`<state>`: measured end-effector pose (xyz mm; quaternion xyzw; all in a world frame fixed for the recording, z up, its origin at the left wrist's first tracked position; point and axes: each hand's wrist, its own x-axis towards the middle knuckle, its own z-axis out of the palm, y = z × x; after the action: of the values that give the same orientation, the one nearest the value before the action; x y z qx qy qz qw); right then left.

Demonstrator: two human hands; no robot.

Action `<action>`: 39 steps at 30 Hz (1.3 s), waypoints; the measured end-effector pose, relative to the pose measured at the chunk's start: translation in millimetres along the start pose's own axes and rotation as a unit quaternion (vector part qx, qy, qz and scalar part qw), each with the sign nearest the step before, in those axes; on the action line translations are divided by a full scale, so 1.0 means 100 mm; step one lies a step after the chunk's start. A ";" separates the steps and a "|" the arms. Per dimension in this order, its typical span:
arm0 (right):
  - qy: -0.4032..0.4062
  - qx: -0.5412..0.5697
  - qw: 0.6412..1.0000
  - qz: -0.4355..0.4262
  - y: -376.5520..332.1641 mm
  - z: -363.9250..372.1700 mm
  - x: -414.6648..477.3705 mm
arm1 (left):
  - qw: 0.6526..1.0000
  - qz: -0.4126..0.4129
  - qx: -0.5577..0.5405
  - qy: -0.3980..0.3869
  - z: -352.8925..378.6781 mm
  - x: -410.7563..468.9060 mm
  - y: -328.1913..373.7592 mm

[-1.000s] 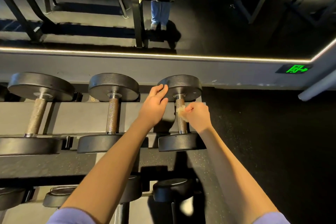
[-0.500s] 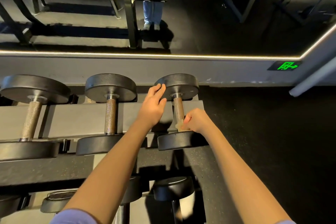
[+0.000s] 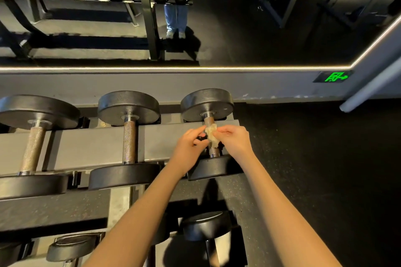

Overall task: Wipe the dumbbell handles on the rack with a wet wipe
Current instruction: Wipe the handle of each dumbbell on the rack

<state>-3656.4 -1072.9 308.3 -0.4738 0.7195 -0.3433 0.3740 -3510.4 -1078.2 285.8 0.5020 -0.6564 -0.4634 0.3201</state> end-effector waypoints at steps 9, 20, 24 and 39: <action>-0.024 0.010 1.000 0.008 -0.03 -0.04 -0.14 | 0.993 -0.012 0.011 0.115 0.05 0.16 0.03; 0.037 -0.135 0.988 0.068 0.08 0.04 -0.30 | 0.984 -0.005 0.083 0.156 0.26 0.54 -0.08; 0.058 -0.091 0.992 0.062 0.11 0.04 -0.33 | 0.982 0.045 0.142 0.114 0.28 0.49 -0.15; 0.061 -0.074 0.991 0.096 0.03 0.02 -0.38 | 0.987 0.023 0.119 0.101 0.23 0.50 -0.15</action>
<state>-3645.9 -1036.5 312.6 -0.4071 0.8068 -0.2794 0.3245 -3539.9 -1120.3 261.7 0.5653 -0.6826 -0.3214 0.3333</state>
